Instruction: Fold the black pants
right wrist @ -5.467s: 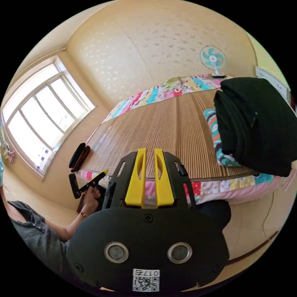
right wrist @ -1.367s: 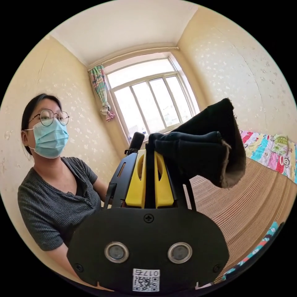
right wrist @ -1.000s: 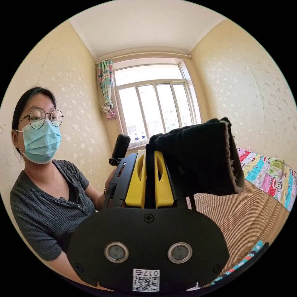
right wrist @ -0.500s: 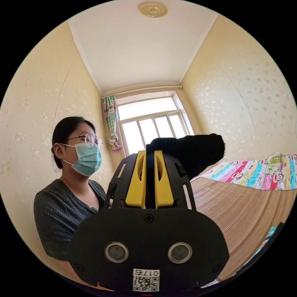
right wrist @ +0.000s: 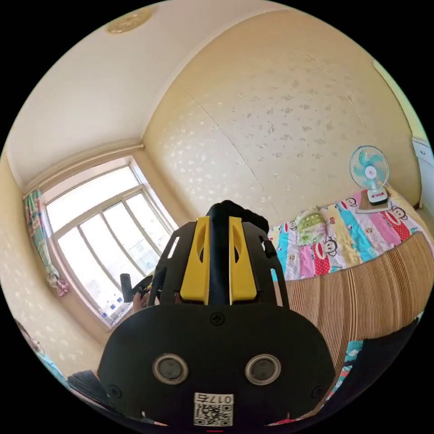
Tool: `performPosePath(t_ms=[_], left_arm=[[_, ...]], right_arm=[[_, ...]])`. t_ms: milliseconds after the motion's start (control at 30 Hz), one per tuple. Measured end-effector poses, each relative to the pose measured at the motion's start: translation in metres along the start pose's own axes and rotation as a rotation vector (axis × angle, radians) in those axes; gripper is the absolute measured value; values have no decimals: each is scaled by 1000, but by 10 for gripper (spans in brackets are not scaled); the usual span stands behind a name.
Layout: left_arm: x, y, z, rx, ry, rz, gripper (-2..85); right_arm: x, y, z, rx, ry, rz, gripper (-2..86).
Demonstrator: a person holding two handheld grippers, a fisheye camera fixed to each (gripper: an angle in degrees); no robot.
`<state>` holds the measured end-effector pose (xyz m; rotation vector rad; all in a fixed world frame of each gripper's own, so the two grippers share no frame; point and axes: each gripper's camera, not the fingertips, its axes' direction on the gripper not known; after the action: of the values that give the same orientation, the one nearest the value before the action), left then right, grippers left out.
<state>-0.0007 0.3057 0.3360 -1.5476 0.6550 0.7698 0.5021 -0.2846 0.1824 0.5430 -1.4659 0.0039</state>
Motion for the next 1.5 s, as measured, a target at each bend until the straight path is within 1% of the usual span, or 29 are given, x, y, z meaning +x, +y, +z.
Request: performPosePath(t_ms=[67, 133, 167, 200, 233, 300, 367, 400, 433, 500, 567, 633, 700, 767, 833, 867, 900, 933, 1000, 1067, 1133, 1167, 1233, 1300, 1333, 1367, 1400, 1433, 1500], left_arm=[[-21, 40, 22, -51, -34, 27, 75], [-45, 102, 51, -149, -82, 29, 75], [-63, 149, 72, -230, -109, 18, 79], [-80, 197, 91, -318, -127, -1, 86], [-90, 223, 100, -367, -132, -15, 89], [-123, 319, 125, -541, -139, -95, 103], [-143, 380, 125, -611, -157, -174, 127], [-153, 415, 116, -622, -158, -238, 145], [-157, 430, 110, -616, -150, -274, 152], [-167, 476, 90, -576, -52, -412, 159], [-168, 495, 84, -561, 16, -483, 147], [-163, 500, 74, -512, -2, -507, 138], [-160, 497, 67, -469, -55, -525, 135], [-161, 494, 69, -485, -85, -549, 114], [-161, 491, 79, -558, -26, -536, 68], [-158, 490, 81, -562, 58, -529, 39], [-154, 491, 75, -539, 140, -530, 36], [-151, 490, 71, -535, 173, -523, 34], [-134, 490, 55, -612, 221, -451, 35], [-123, 494, 40, -686, 208, -416, 40], [-121, 500, 24, -736, 166, -422, 58], [-126, 503, 10, -741, 122, -452, 83], [-141, 501, -19, -675, 38, -524, 132], [-152, 480, -47, -540, 48, -551, 143], [-154, 472, -49, -517, 72, -547, 144], [-155, 455, -48, -488, 139, -528, 145], [-154, 436, -40, -476, 213, -502, 146], [-152, 427, -35, -474, 245, -489, 147], [-150, 395, -7, -477, 370, -462, 157]], right_arm=[[22, 29, 21, -41, 2, -34, 33], [61, 88, 50, -173, 44, -87, 30], [74, 104, 57, -216, 60, -87, 30], [102, 139, 71, -313, 87, -66, 31], [131, 176, 80, -394, 107, -29, 32], [168, 235, 85, -502, 107, 18, 34], [193, 290, 82, -595, 111, 53, 40], [203, 326, 77, -649, 141, 68, 47], [210, 357, 68, -677, 189, 85, 56], [219, 395, 53, -678, 253, 143, 74], [227, 421, 40, -671, 266, 207, 94], [233, 443, 33, -667, 299, 245, 121], [234, 449, 29, -631, 253, 254, 125], [237, 453, 36, -676, 179, 281, 110], [237, 460, 48, -776, 23, 281, 67], [235, 460, 47, -773, -24, 275, 54], [229, 459, 36, -724, -118, 249, 47], [222, 458, 21, -672, -186, 223, 42], [211, 457, -6, -629, -213, 176, 37], [204, 455, -37, -642, -129, 113, 35], [208, 445, -79, -646, 88, 118, 33], [207, 440, -90, -625, 119, 119, 32], [186, 417, -115, -512, 102, 63, 32], [155, 402, -107, -489, 68, -42, 32], [132, 396, -89, -505, 4, -120, 32], [122, 394, -78, -519, -42, -155, 32], [103, 394, -50, -559, -149, -211, 32], [86, 399, -17, -624, -253, -246, 32], [66, 416, 35, -731, -382, -284, 32]])
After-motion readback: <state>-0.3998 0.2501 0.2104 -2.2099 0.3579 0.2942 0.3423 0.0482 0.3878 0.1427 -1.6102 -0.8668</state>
